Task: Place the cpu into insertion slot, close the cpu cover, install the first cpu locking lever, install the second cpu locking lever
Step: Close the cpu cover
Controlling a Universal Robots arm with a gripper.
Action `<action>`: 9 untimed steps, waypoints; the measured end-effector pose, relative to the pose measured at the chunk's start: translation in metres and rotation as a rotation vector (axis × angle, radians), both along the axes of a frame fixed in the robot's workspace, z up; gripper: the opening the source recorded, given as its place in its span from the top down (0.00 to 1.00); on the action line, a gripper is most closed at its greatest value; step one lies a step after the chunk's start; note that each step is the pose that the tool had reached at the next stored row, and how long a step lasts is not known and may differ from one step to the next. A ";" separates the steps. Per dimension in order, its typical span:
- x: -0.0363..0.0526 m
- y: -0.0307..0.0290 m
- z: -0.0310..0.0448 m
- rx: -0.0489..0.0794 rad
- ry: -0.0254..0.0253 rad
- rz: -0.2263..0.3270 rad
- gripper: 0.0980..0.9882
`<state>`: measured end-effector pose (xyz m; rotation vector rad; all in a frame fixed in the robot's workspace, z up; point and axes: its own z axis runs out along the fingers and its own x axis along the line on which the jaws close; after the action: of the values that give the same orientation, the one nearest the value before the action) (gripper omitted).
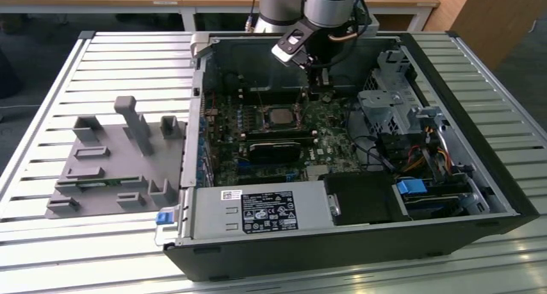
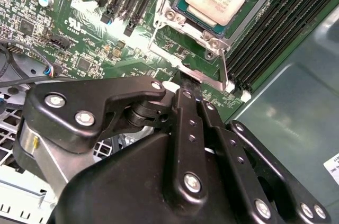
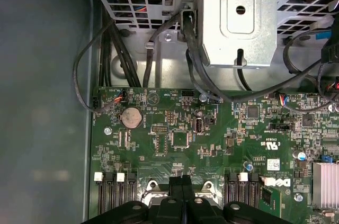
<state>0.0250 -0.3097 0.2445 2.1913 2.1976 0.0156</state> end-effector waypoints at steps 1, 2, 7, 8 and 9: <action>-0.0001 0.0000 0.0000 0.000 0.0000 0.000 0.99; -0.0004 0.0000 0.0000 0.000 0.0000 0.000 0.99; -0.0018 0.0000 0.0000 0.000 0.0000 0.000 0.99; -0.0020 0.0000 0.0000 0.000 0.0000 0.000 0.99; -0.0021 0.0000 0.0000 0.000 0.0000 0.000 0.99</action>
<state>0.0228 -0.3097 0.2445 2.1914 2.1975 0.0155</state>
